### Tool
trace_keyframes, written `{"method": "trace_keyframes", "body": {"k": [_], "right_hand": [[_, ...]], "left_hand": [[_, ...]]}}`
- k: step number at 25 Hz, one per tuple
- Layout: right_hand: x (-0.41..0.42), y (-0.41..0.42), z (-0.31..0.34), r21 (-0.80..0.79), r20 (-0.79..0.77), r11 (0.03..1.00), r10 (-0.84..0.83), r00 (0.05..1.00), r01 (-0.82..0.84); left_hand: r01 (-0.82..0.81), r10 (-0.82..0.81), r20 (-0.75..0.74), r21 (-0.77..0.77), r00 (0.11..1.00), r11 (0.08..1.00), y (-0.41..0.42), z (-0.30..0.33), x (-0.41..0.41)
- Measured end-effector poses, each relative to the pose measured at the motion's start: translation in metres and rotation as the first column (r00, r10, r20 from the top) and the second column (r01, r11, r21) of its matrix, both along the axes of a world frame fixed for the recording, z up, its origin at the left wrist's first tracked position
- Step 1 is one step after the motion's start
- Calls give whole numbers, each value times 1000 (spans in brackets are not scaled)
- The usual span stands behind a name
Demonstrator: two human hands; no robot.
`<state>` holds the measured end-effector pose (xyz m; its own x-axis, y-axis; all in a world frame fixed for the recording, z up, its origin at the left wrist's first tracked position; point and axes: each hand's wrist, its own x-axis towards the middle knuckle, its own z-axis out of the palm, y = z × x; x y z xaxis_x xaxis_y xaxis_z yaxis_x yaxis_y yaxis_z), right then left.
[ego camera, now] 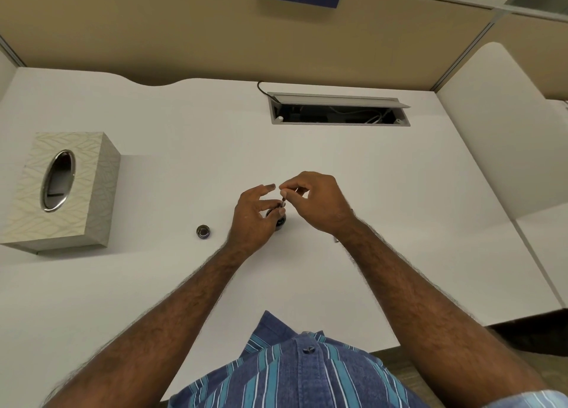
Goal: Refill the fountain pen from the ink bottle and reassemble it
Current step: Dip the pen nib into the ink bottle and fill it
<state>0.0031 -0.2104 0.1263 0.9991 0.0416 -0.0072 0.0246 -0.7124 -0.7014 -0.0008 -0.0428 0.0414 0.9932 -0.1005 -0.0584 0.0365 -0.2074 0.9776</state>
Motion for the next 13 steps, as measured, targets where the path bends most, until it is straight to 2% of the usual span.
{"method": "trace_keyframes", "body": {"k": [6, 13], "right_hand": [[4, 2, 2, -43, -51, 999, -34, 998, 31], [6, 2, 1, -16, -67, 993, -114, 991, 113]], "left_hand": [[13, -18, 79, 64, 997, 998, 0, -1, 2], [-7, 7, 4, -19, 1000, 1000, -2, 2, 0]]}}
